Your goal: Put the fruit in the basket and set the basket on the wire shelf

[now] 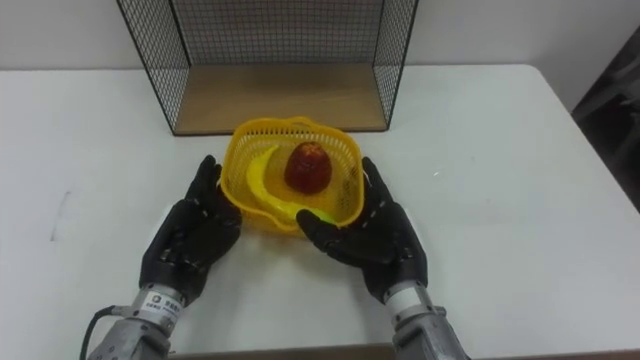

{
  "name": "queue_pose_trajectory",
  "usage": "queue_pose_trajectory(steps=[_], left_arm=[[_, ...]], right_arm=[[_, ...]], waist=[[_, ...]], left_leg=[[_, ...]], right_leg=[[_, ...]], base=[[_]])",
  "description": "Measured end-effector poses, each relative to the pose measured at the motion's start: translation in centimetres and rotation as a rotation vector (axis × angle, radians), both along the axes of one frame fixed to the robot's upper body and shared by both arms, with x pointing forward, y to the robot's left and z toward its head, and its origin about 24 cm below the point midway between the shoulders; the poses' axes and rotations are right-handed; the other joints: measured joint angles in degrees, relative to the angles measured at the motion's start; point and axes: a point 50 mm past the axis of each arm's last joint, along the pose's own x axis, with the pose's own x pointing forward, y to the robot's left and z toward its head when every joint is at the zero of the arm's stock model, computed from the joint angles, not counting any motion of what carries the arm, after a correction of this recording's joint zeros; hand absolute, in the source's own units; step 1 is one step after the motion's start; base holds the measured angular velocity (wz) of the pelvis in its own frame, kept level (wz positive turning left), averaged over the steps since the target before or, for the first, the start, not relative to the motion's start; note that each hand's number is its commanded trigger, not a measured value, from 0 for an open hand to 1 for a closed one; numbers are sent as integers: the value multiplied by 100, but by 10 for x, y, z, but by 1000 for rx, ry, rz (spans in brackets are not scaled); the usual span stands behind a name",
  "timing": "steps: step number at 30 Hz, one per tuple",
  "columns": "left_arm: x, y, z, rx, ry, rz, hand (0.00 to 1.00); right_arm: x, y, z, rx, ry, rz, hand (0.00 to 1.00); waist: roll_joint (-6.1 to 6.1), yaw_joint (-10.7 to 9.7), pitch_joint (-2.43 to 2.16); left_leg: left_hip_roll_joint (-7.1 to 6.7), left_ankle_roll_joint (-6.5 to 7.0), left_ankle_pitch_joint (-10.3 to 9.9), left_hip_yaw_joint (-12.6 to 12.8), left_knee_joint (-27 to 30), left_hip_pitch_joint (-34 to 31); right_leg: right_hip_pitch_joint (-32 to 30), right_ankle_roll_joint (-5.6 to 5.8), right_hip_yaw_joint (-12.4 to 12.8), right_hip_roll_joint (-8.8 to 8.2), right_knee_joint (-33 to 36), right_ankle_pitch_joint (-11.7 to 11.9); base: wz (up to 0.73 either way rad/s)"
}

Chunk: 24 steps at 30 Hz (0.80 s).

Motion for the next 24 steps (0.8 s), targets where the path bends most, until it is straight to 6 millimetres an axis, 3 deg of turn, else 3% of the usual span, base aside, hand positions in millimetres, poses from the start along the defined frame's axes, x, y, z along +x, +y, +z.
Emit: queue_pose_trajectory(steps=[11,14,24], left_arm=[[-3,2,-4,16,17,-6,0],[-3,5,-4,30,17,-12,0],[8,4,9,36,-40,-32,0]], right_arm=[[1,-1,-2,-13,6,6,0],[6,0,2,-30,-14,18,0],[31,3,24,-105,-115,44,0]], waist=[[-26,40,-14],[-59,39,-32],[-108,36,-18]], left_leg=[[0,1,0,133,-1,44],[0,2,1,149,4,50],[3,2,1,145,44,35]], right_leg=[[-54,3,148,10,60,0],[-94,3,168,11,89,1],[-81,3,163,11,106,1]], base=[[-6],[-3],[0]])
